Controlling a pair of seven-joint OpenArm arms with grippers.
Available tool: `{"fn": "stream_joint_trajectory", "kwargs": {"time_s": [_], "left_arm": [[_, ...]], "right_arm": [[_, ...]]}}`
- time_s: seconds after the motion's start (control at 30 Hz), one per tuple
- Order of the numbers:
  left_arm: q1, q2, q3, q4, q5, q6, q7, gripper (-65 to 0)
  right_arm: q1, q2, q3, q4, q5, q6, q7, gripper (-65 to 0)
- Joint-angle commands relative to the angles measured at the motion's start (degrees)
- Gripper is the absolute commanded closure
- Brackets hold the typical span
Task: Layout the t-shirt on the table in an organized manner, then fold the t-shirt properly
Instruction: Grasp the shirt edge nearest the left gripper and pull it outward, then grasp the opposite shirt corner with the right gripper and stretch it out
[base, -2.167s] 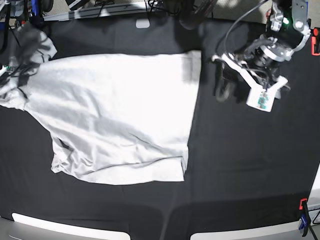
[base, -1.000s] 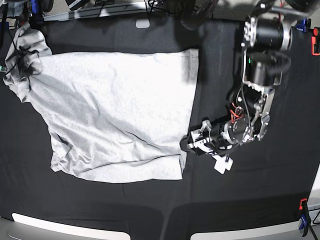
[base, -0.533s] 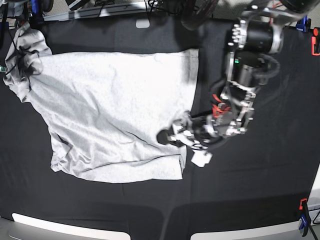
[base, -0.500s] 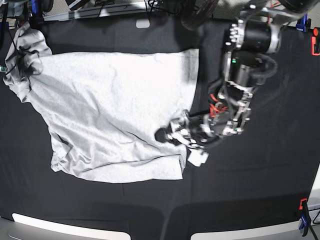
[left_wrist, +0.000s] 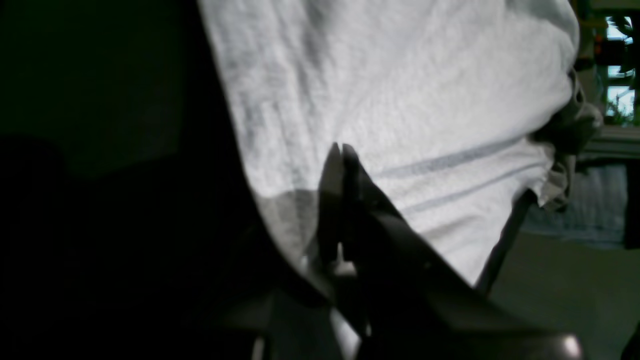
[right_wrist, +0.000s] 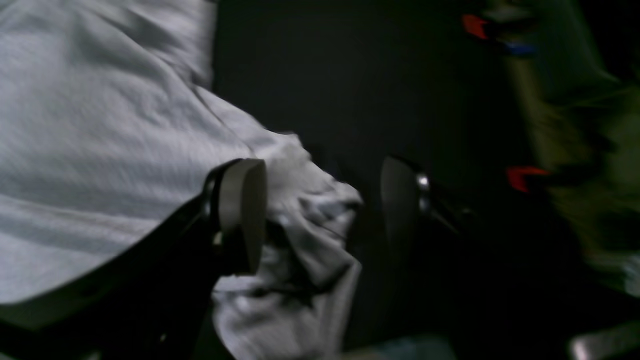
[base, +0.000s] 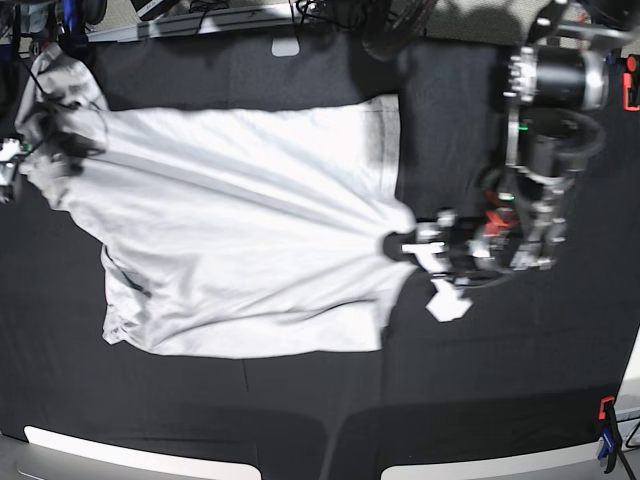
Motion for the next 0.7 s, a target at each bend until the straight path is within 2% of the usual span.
{"fn": "stream_joint_trajectory", "kwargs": {"time_s": [0.0,0.1,0.2,0.4,0.5,0.6,0.67], "left_arm": [[-1.0,-2.2,-0.3,0.6,0.2,0.8,2.8,0.0],[0.3,-6.7,-0.3,0.6,-4.6,-0.1,7.0,0.0],[2.6,-11.2,-0.3,0.6,-6.7,-1.6,7.0,0.0],[7.6,-20.2,-0.3,0.7,-7.8,-1.6,6.3,0.0],[10.1,-23.0,-0.3,0.7,-10.2,-1.6,5.7,0.0],[11.8,-22.9,-0.3,0.7,-12.9,-1.6,5.9,0.0],[12.2,-22.1,-0.3,0.7,-12.8,-1.6,6.0,0.0]], "right_arm": [[0.2,1.2,0.3,1.0,1.7,0.0,1.3,-35.3],[0.5,0.9,0.3,1.0,3.2,0.4,1.4,-35.3],[0.5,0.7,0.3,1.0,6.3,2.1,1.6,-35.3],[0.8,0.6,-2.1,1.0,12.6,5.7,1.8,-35.3],[3.3,-0.4,-7.5,0.9,12.7,6.3,2.4,-35.3],[8.0,-2.4,-16.6,0.9,12.5,6.7,2.9,-35.3],[11.3,-4.1,-24.2,0.9,9.4,6.8,4.2,-35.3]]}}
